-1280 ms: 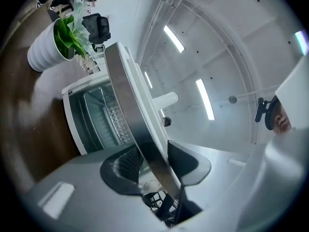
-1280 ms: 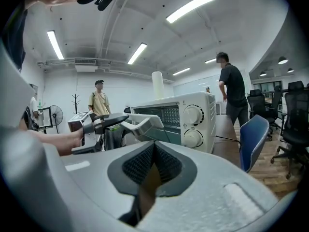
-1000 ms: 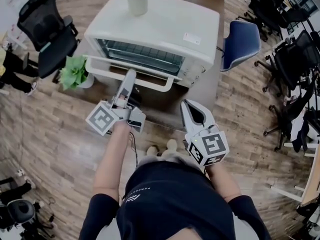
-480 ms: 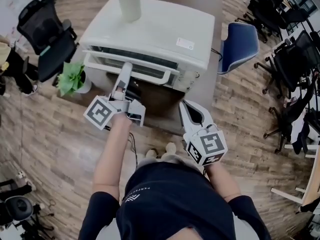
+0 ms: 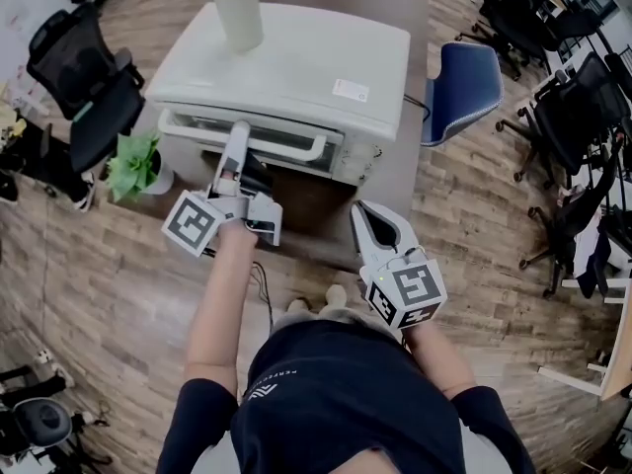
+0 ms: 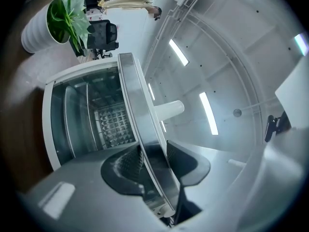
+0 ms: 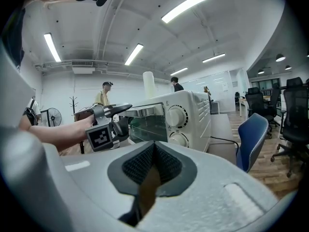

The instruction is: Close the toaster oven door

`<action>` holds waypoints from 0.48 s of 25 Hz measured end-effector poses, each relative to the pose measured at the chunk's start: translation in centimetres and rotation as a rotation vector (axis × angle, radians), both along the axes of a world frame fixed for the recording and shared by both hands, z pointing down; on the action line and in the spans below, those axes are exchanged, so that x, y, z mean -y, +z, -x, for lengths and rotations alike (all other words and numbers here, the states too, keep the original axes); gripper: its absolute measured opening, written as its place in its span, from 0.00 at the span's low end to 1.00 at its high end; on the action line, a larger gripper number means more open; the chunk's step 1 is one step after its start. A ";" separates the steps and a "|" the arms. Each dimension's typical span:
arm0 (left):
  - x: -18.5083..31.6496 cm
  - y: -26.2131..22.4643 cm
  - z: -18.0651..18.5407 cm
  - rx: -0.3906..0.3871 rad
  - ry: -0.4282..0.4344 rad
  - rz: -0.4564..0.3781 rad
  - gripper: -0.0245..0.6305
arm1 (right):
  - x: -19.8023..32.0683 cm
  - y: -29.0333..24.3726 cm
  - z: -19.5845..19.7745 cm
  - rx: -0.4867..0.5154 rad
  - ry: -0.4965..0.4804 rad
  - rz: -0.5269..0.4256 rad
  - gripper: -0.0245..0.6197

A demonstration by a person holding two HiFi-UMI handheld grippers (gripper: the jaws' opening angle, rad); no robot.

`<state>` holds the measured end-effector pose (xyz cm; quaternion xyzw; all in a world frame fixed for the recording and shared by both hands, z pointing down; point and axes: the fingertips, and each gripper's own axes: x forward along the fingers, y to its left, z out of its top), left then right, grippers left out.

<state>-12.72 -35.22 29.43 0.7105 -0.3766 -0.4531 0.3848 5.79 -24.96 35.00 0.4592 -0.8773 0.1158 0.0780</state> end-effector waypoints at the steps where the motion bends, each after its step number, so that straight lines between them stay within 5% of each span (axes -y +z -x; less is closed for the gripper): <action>1: 0.0 0.0 0.0 0.003 -0.001 -0.004 0.27 | 0.0 0.0 0.0 0.000 0.001 0.000 0.04; 12: -0.4 0.2 -0.1 0.025 0.011 -0.006 0.30 | -0.5 -0.2 -0.1 0.002 0.015 -0.008 0.04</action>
